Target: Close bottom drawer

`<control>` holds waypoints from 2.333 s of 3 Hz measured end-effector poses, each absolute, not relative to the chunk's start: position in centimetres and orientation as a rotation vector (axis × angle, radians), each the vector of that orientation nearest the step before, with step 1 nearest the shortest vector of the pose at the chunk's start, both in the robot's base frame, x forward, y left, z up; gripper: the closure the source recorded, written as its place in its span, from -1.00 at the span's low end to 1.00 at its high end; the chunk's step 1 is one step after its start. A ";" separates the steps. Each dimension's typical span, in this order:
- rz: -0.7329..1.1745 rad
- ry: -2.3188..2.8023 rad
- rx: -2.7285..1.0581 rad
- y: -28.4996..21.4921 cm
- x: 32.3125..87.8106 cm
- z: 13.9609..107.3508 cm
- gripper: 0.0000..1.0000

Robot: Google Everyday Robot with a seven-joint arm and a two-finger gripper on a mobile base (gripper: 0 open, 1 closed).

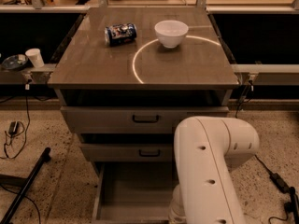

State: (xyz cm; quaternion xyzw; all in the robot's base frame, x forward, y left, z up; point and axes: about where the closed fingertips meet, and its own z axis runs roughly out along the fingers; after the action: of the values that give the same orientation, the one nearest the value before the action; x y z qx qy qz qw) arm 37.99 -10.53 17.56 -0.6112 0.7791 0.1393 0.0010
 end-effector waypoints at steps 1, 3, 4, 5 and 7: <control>0.437 2.446 -1.919 -10.7 38.0 17.8 1.00; 0.437 2.446 -1.919 -10.7 38.0 17.8 0.15; 0.437 2.446 -1.919 -10.7 38.0 17.8 -0.31; 0.437 2.446 -1.919 -10.7 38.0 17.8 -0.93; 0.433 2.451 -1.906 -10.9 38.1 17.8 -1.00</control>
Offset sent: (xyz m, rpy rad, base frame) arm 0.0000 -0.0016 0.0021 0.0000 0.0000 0.0000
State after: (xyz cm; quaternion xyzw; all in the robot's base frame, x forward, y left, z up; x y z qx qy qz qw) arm 38.11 -10.90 17.82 -0.6080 0.7818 0.1383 0.0035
